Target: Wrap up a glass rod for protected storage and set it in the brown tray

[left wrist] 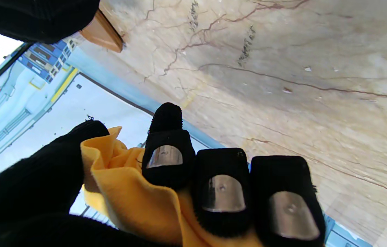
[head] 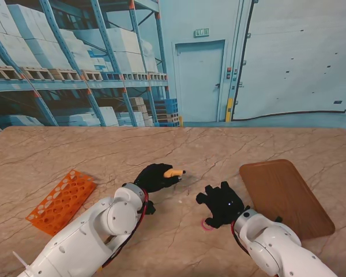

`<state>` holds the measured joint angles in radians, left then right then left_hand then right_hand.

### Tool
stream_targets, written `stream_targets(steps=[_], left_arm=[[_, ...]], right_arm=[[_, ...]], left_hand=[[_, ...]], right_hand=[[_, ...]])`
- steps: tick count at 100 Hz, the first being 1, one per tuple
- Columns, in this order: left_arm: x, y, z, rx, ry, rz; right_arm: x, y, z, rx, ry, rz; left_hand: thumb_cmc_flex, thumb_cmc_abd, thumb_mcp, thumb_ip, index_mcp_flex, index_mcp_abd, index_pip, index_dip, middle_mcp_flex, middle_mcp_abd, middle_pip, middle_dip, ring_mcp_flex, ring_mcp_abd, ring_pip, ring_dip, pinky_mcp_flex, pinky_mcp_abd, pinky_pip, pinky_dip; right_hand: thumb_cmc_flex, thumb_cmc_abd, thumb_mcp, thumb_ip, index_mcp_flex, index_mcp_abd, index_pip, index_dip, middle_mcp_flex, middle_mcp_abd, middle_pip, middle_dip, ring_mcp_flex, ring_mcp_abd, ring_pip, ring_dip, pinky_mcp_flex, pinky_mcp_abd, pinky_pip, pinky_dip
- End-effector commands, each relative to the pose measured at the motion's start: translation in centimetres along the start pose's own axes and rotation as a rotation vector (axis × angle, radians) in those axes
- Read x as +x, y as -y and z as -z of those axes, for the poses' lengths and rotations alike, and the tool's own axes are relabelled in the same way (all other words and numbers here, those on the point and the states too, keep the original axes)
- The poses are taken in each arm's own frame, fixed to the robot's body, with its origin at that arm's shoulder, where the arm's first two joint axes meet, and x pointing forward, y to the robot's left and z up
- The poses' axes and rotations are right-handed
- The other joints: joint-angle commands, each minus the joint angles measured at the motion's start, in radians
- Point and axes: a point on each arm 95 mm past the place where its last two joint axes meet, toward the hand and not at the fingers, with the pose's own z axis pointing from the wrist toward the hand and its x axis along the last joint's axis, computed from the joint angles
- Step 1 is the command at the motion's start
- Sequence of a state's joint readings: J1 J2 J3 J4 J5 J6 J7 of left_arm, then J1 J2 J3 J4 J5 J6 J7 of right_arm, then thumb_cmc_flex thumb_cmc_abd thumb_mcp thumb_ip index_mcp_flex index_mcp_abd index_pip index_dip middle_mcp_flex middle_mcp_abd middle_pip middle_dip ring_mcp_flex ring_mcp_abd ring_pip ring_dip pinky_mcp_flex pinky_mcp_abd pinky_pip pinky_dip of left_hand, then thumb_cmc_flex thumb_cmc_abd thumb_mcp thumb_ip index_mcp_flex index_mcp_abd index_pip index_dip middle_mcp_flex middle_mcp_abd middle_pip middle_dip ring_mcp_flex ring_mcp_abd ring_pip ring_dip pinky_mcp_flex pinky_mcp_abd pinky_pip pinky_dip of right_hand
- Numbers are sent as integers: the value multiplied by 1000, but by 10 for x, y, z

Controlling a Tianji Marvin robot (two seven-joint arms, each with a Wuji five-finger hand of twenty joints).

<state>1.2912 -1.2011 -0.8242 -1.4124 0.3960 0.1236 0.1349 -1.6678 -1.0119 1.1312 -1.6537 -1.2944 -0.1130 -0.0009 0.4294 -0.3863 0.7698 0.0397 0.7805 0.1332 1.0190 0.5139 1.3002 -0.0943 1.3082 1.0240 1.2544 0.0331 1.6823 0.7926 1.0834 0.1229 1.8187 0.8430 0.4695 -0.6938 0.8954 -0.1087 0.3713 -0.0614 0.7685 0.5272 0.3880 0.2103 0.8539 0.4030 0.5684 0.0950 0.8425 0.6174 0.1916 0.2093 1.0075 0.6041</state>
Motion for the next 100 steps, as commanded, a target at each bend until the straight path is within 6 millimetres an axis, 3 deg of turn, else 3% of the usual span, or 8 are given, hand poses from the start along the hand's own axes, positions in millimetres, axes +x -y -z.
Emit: stream_targets(steps=[1, 18, 58, 80, 100], left_arm=[[-1, -4, 1, -5, 13, 13], [-1, -4, 1, -5, 21, 19], [-1, -6, 2, -13, 31, 34], [0, -7, 2, -15, 33, 41], [0, -7, 2, -21, 38, 44]], right_arm=[[7, 6, 3, 11, -24, 3], [11, 11, 7, 10, -37, 29], [11, 18, 6, -37, -2, 63], [11, 21, 8, -20, -4, 81], [16, 26, 11, -2, -17, 93]], left_hand=[[-29, 6, 22, 1, -22, 14, 12, -6, 34, -42, 55, 16, 18, -37, 83, 22, 32, -91, 275, 13], [-29, 37, -23, -27, -12, 24, 6, 11, 34, -41, 55, 16, 18, -25, 83, 25, 31, -83, 275, 15], [-5, 58, -87, -51, -5, 32, -14, 57, 32, -26, 52, 15, 17, -7, 83, 26, 30, -62, 275, 20], [2, 65, -98, -53, -3, 36, -18, 62, 31, -21, 49, 14, 17, 6, 83, 26, 29, -53, 275, 21], [8, 75, -105, -54, -1, 37, -20, 64, 32, -15, 48, 13, 17, 11, 84, 27, 29, -47, 275, 23]], right_hand=[[-9, -64, 40, 47, -30, 2, 13, 0, -48, 6, 10, 9, -32, -12, 21, 4, -11, -6, 14, -13], [-21, -100, 76, 52, -72, 4, 28, -1, -131, 20, 19, 6, -65, -25, 31, 3, -12, -21, 30, -13], [-21, 0, 73, 97, -102, 5, 87, 8, -166, 28, 73, 11, -66, -45, 77, 1, 3, -47, 86, -20], [-10, -63, 84, 85, -109, 7, 96, 0, -173, 33, 78, 9, -72, -42, 84, -6, -2, -43, 97, -32], [-10, -73, 93, 88, -98, 7, 106, 1, -175, 35, 79, 8, -73, -41, 85, -7, -2, -42, 100, -36]])
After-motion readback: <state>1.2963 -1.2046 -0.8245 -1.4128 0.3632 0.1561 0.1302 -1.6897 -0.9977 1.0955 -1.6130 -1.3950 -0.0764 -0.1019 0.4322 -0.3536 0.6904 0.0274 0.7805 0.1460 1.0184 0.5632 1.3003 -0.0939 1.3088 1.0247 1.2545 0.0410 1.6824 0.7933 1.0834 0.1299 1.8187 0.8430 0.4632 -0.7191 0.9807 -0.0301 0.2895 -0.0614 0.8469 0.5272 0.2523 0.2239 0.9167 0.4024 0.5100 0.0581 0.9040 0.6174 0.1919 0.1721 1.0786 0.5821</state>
